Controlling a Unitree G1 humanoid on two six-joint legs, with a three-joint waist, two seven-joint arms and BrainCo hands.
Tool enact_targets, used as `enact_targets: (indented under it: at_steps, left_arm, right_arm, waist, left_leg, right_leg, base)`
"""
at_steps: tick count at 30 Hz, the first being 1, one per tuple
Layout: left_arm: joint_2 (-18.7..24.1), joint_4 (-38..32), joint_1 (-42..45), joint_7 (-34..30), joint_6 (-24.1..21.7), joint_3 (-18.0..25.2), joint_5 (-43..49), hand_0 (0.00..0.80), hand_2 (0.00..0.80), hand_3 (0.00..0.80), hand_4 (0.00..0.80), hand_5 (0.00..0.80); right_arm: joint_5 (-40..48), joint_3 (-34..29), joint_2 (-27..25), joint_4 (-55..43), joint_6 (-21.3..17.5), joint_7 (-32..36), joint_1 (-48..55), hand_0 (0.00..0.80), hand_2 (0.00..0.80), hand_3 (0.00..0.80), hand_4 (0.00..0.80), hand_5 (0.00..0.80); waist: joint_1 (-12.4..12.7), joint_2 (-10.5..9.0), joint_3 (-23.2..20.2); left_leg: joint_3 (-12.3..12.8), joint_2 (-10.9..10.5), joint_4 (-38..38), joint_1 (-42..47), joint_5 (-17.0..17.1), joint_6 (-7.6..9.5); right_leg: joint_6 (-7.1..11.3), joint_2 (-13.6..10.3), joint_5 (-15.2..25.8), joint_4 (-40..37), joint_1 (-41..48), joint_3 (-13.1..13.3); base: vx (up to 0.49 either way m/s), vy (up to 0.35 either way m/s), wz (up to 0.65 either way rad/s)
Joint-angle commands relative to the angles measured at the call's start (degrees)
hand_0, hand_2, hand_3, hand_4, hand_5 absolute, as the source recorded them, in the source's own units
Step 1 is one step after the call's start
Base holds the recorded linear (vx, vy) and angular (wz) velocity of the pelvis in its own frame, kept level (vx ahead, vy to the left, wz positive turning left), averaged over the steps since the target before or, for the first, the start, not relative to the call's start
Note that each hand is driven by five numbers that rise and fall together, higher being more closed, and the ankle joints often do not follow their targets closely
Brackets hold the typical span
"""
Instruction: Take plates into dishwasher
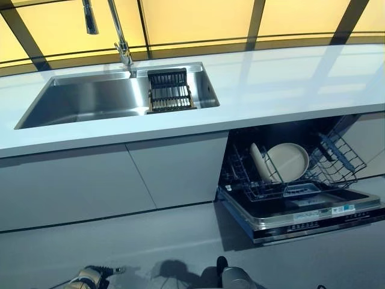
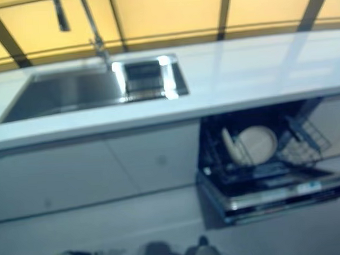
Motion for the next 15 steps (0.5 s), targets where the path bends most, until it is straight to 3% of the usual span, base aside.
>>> enact_targets:
  at_steps: [1,4,7,9,10,13,15]
  left_arm:
    - [0.7,-0.2,-3.2,-0.5,-4.9,0.9,1.4,0.000,0.000,0.000,0.000,0.000]
    - [0.4,-1.1,-3.8,-1.1,-5.4,-0.2,2.4,0.000,0.000,0.000,0.000,0.000]
    - [-0.1,-1.5,-3.2,-0.5,-3.6,-0.7,4.0,0.000,0.000,0.000,0.000,0.000]
    - [-0.2,-1.4,-2.8,-0.4,-2.3,-0.9,4.2,0.000,0.000,0.000,0.000,0.000]
    - [-0.4,-1.4,-2.4,-0.1,-1.1,-0.9,4.0,0.000,0.000,0.000,0.000,0.000]
    - [-0.4,-1.0,-1.4,-0.9,1.5,-0.8,4.1,0.000,0.000,0.000,0.000,0.000]
    - [-0.6,-0.4,-0.7,-1.4,2.7,-0.8,3.9,0.000,0.000,0.000,0.000,0.000]
  right_arm:
    - [-2.8,1.5,1.8,2.5,-2.8,-1.3,-2.0,0.000,0.000,0.000,0.000,0.000]
    - [-3.9,1.3,2.5,2.4,-5.6,-1.4,-1.2,0.000,0.000,0.000,0.000,0.000]
    - [-5.4,1.4,3.1,1.9,-7.6,0.1,-0.9,0.000,0.000,0.000,0.000,0.000]
    - [-6.2,1.5,3.2,1.6,-7.8,1.1,-1.1,0.000,0.000,0.000,0.000,0.000]
    - [-6.6,1.8,3.4,1.5,-8.2,1.5,-1.1,0.000,0.000,0.000,0.000,0.000]
    - [-5.8,2.5,4.0,1.1,-9.3,1.4,-0.7,0.000,0.000,0.000,0.000,0.000]
    - [-5.6,2.5,4.2,0.7,-8.9,1.2,-0.6,0.000,0.000,0.000,0.000,0.000]
  waist:
    - [0.6,-1.10,1.5]
    - [0.3,-1.80,1.8]
    - [1.4,-2.52,1.9]
    - [2.2,-2.63,2.1]
    - [2.7,-2.52,2.2]
    - [3.5,-1.76,1.8]
    - [3.8,-1.11,1.5]
  left_leg:
    - [-1.3,-4.5,-0.8,3.4,-3.9,5.25]
    - [0.3,-5.2,-0.9,4.4,-4.4,5.41]
    - [4.0,-4.9,-1.8,4.9,-2.7,4.38]
    - [5.4,-4.5,-1.9,5.0,-2.4,4.08]
    - [6.0,-3.9,-1.9,4.5,-1.6,4.11]
    - [4.7,-2.3,-0.9,2.3,-0.1,4.62]
    - [4.2,-0.8,1.3,0.8,-0.1,4.66]
  right_leg:
    - [4.75,1.6,2.8,-0.7,-4.1,-0.2]
    - [6.21,0.6,5.5,-2.6,-4.4,-2.2]
    - [7.51,-0.2,7.8,-4.6,-3.2,-8.5]
    - [8.07,-1.2,9.0,-3.5,-2.8,-10.0]
    - [7.81,-2.1,8.4,-1.5,-2.4,-9.5]
    - [6.19,-5.4,6.5,6.2,-1.1,-3.4]
    - [5.14,-7.5,4.5,7.1,1.4,0.3]
  base:
    - [-0.115,0.097,-0.03]
    - [-0.089,0.068,-0.06]
    - [-0.115,-0.001,-0.27]
    - [-0.153,-0.046,-0.73]
    - [-0.203,-0.060,-0.44]
    - [-0.208,-0.128,-0.22]
    - [-0.147,-0.202,0.05]
